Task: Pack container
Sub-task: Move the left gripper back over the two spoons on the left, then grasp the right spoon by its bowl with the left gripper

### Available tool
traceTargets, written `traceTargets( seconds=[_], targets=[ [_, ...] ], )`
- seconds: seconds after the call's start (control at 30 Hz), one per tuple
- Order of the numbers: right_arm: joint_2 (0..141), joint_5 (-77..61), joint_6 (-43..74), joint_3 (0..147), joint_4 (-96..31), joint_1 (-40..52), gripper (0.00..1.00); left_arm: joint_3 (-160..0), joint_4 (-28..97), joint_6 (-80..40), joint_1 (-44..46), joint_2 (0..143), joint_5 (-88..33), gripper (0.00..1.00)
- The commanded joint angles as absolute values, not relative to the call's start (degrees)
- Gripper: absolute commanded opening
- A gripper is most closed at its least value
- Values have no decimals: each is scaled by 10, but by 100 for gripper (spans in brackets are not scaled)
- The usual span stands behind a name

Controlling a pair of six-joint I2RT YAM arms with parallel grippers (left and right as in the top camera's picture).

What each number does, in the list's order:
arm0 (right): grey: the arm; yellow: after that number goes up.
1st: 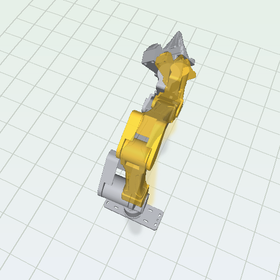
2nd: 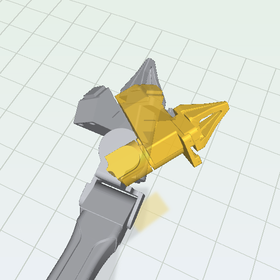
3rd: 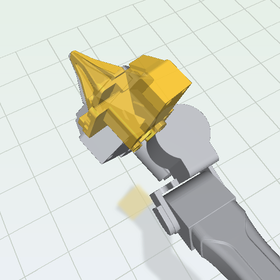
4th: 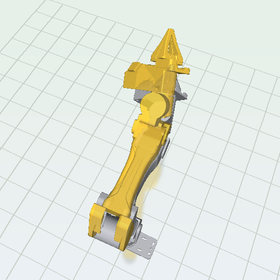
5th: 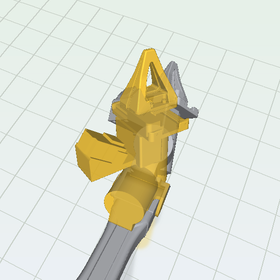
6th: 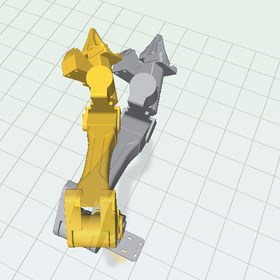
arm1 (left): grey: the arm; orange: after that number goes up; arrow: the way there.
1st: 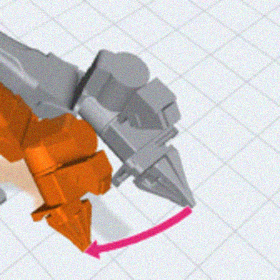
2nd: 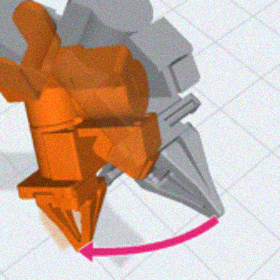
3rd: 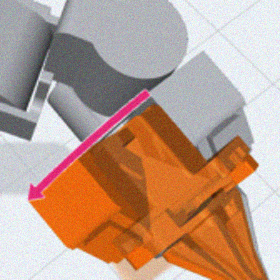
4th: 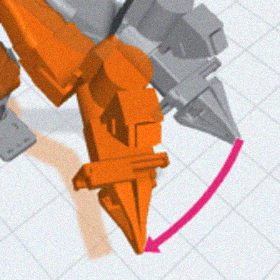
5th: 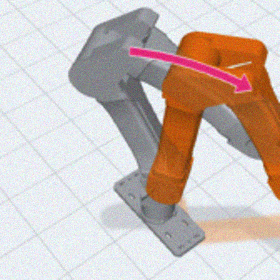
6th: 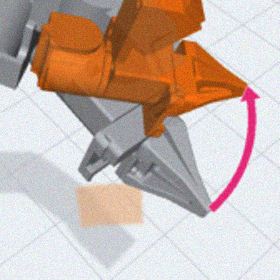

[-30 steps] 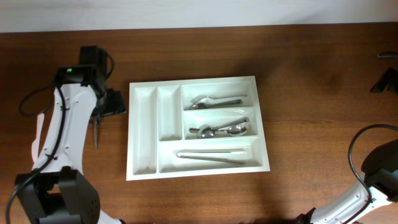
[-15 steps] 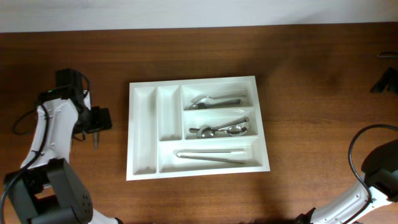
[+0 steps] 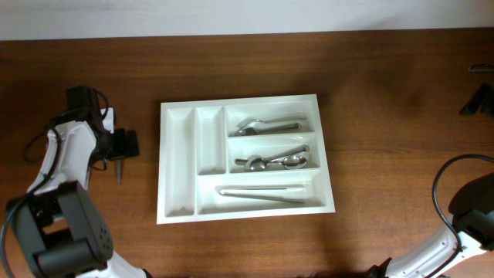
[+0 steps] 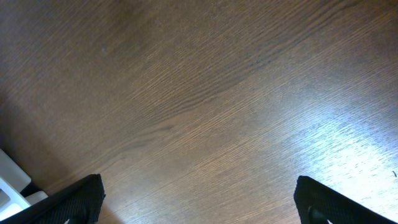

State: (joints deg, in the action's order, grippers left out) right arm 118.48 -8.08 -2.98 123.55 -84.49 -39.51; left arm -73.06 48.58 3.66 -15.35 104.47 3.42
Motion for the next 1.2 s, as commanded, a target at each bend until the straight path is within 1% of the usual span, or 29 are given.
traceTargets(
  seconds=[0.0,0.33,0.6,0.67,0.7,0.73,0.8,0.87,0.97,1.03,1.1,1.13,1.17],
  targets=[
    [1184,-84,-25,1234,-844,-394,99,-721,480,34,-154,1082,27,99],
    [1184,-84,-25,1234,-844,-394,99,-721,475,33,-154,1141,21,99],
    [1184,-84,-25,1234,-844,-394,99,-721,467,33,-154,1145,17,100],
    [1184,-84,-25,1234,-844,-394,99,-721,464,33,-154,1145,17,93],
    [1184,-84,-25,1234,-844,-394,99,-721,460,33,-154,1145,17,81],
    [1184,-84,-25,1234,-844,-394,99,-721,457,33,-154,1145,17,74],
    [1184,-84,-25,1234,-844,-394,99,-721,450,33,-154,1145,17,61],
    [1184,-84,-25,1234,-844,-394,99,-721,447,33,-154,1145,17,50],
    [1184,-84,-25,1234,-844,-394,99,-721,445,33,-154,1145,17,42],
    [1184,-84,-25,1234,-844,-394,99,-721,444,33,-154,1145,17,33],
    [1184,-84,-25,1234,-844,-394,99,-721,443,33,-154,1145,17,27],
    [1184,-84,-25,1234,-844,-394,99,-721,443,33,-154,1145,19,21],
    [1184,-84,-25,1234,-844,-394,99,-721,443,33,-154,1145,24,17]
  ],
)
